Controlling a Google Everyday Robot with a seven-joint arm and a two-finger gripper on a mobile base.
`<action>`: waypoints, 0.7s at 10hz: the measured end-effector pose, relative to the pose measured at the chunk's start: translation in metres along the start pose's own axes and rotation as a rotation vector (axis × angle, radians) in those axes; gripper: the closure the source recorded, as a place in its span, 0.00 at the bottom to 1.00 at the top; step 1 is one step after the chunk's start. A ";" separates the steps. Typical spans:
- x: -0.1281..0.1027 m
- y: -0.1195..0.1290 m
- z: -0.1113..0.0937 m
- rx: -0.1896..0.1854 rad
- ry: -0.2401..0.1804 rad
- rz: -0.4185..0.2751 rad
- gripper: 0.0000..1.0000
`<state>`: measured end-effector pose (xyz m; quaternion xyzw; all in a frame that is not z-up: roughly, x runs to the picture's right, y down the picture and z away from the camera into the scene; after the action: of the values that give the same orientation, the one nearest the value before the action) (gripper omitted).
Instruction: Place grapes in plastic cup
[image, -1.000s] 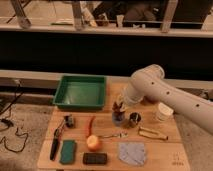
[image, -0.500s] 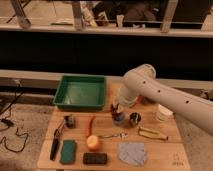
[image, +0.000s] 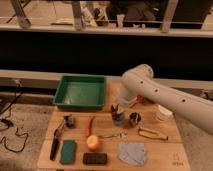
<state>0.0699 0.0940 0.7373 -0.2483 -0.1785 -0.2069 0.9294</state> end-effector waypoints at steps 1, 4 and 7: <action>0.004 0.003 0.000 -0.006 0.003 0.000 1.00; 0.023 0.013 0.000 -0.021 0.011 0.011 1.00; 0.039 0.028 0.012 -0.038 -0.016 0.020 1.00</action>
<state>0.1139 0.1111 0.7526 -0.2694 -0.1795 -0.1992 0.9249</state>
